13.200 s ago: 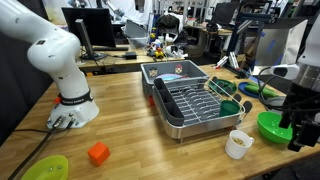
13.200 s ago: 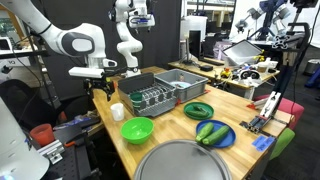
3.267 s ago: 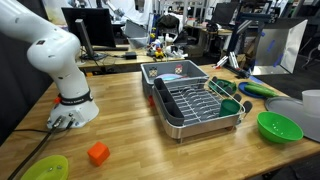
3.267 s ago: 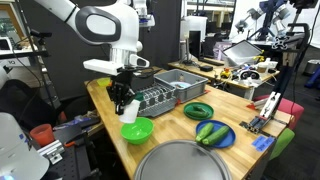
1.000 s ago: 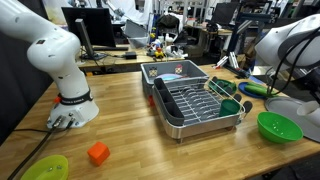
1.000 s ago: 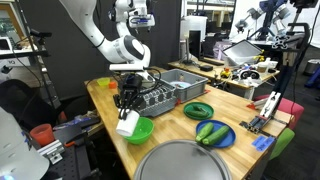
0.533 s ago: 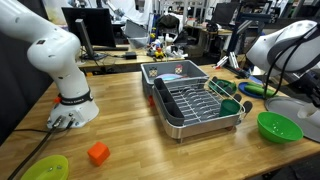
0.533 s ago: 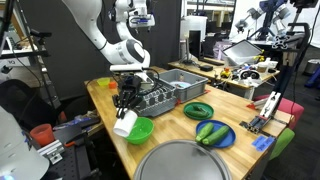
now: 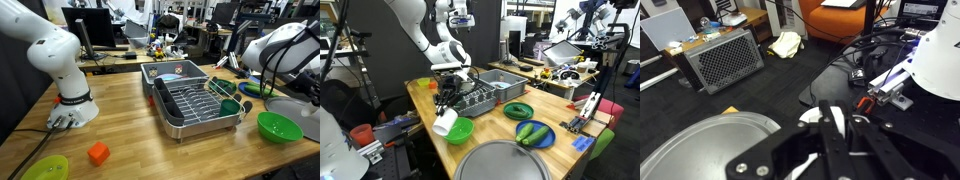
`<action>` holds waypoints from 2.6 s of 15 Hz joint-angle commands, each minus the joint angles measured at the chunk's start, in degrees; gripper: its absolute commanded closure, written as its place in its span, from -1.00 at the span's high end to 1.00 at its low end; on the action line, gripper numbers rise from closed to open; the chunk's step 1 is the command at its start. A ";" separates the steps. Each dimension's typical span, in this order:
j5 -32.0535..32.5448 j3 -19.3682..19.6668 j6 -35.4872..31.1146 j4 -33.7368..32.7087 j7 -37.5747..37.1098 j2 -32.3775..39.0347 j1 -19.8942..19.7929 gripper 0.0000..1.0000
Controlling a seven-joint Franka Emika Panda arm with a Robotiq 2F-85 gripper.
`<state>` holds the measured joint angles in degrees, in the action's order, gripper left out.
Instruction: Pour the contents in the white mug into the light green bowl
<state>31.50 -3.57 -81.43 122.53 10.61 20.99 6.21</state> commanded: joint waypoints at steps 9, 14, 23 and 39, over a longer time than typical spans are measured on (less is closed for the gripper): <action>2.49 -2.25 9.48 -5.03 -5.94 5.44 3.39 -0.95; 3.11 -2.25 12.00 -6.70 -5.42 7.53 3.07 -0.95; 2.35 -2.19 11.51 -8.70 -4.93 9.51 1.89 -0.81; 2.32 -2.97 18.01 -11.70 -4.05 12.59 3.45 -0.95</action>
<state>33.57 -6.12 -68.35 113.64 5.87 30.90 9.23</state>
